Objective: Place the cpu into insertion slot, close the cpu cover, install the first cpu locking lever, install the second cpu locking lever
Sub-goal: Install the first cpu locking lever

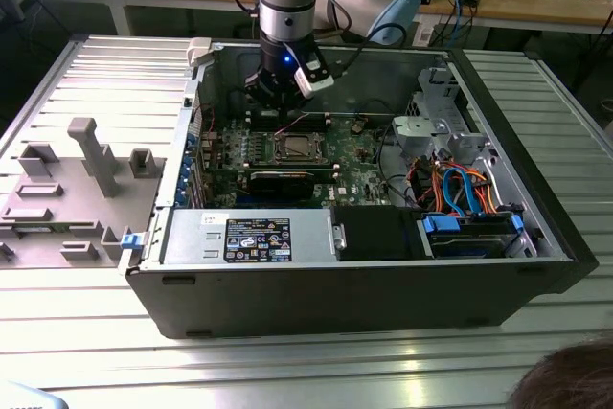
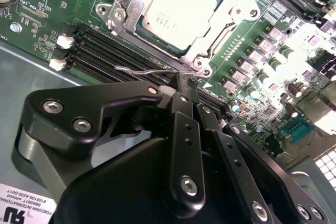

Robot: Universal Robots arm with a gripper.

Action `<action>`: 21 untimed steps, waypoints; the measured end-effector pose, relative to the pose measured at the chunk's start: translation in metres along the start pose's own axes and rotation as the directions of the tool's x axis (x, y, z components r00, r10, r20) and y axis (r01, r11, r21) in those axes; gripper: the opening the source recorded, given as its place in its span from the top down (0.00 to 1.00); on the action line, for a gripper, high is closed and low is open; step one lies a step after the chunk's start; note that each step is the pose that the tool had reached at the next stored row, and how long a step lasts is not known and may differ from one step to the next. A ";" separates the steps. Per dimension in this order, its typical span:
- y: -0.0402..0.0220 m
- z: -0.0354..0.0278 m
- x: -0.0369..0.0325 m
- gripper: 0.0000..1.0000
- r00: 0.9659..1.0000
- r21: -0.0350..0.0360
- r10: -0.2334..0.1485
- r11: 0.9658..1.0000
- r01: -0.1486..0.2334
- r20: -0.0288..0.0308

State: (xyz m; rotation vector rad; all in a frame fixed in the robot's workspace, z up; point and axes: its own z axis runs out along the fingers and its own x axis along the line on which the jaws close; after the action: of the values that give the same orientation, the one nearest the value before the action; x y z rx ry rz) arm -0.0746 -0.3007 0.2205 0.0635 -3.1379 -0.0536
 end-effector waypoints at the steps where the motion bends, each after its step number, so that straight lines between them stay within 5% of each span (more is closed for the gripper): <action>1: 0.0000 0.0003 0.0000 0.89 1.000 0.000 0.000 1.000 0.000 0.000; 21: 0.0015 0.0047 -0.0003 0.89 1.000 0.000 0.000 1.000 0.000 0.000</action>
State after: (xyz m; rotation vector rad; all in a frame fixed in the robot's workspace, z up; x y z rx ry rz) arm -0.0743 -0.2991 0.2159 0.0635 -3.1378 -0.0532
